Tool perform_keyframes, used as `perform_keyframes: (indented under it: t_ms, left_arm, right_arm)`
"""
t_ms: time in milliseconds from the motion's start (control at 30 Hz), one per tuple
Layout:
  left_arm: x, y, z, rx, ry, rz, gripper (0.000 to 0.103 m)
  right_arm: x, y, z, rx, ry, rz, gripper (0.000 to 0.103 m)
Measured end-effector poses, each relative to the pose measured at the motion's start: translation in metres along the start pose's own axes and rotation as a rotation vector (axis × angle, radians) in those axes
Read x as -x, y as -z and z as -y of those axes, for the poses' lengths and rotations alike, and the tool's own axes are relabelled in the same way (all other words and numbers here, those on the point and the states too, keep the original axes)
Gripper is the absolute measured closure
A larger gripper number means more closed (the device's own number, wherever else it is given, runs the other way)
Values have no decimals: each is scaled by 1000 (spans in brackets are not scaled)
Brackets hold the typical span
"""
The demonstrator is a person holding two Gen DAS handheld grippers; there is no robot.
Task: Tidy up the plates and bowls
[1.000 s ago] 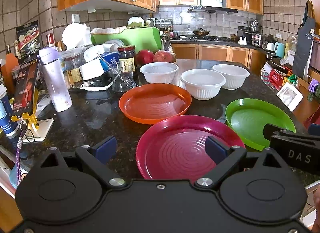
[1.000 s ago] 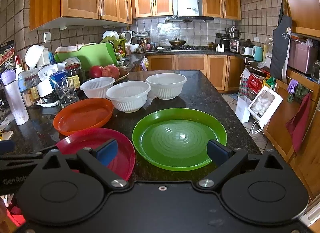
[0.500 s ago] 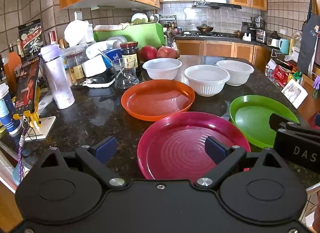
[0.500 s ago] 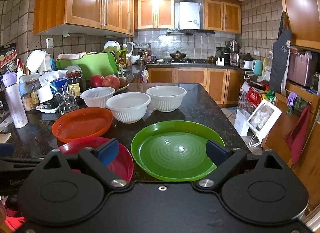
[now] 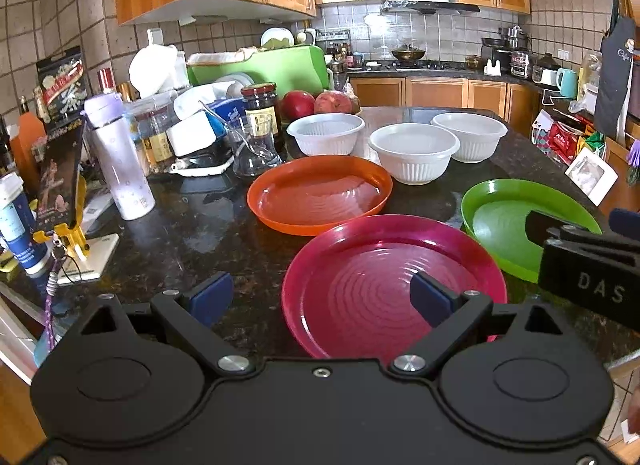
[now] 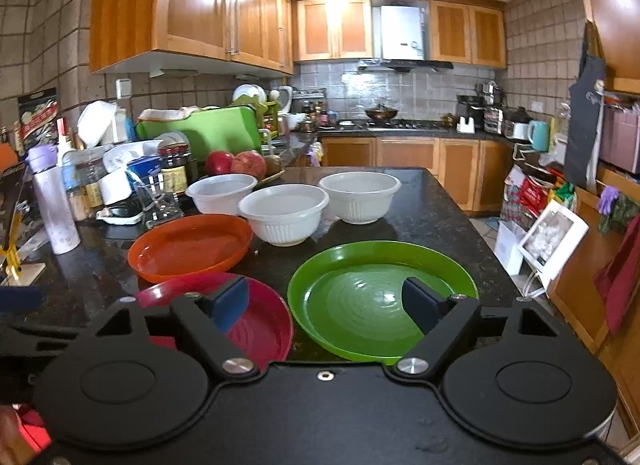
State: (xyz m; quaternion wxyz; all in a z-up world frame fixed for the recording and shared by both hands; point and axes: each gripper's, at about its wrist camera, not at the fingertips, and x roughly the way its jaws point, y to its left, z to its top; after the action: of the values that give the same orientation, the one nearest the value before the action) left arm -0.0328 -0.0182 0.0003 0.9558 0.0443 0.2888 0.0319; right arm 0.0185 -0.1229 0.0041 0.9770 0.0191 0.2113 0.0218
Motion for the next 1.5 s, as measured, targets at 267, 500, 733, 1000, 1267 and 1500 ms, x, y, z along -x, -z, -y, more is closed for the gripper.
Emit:
perform_keyframes:
  t_ms: [267,500,733,1000,1267,1500]
  left_arm:
    - [-1,7,-13,-12,-29,-55,7]
    - [-6,10,-27,6,2,-81,10]
    - [-28,2,-39,-11,42,-94,17]
    - [-57,-7,-47,-81,119,-112,22]
    - [-82,-14,-52,-134,216,-157,29]
    - [-101,-18,-50,-176,293,-220,47]
  right_arm:
    - [-4,3,-7,-7,-82,-25,15]
    - [-10,9,-12,-6,-116,-56,15]
    - [-19,14,-21,-2,-102,-117,24]
    - [-39,22,-25,-106,-72,-238,41]
    - [-51,24,-38,-126,13,-219,41]
    - [-64,23,-37,-138,46,-270,57]
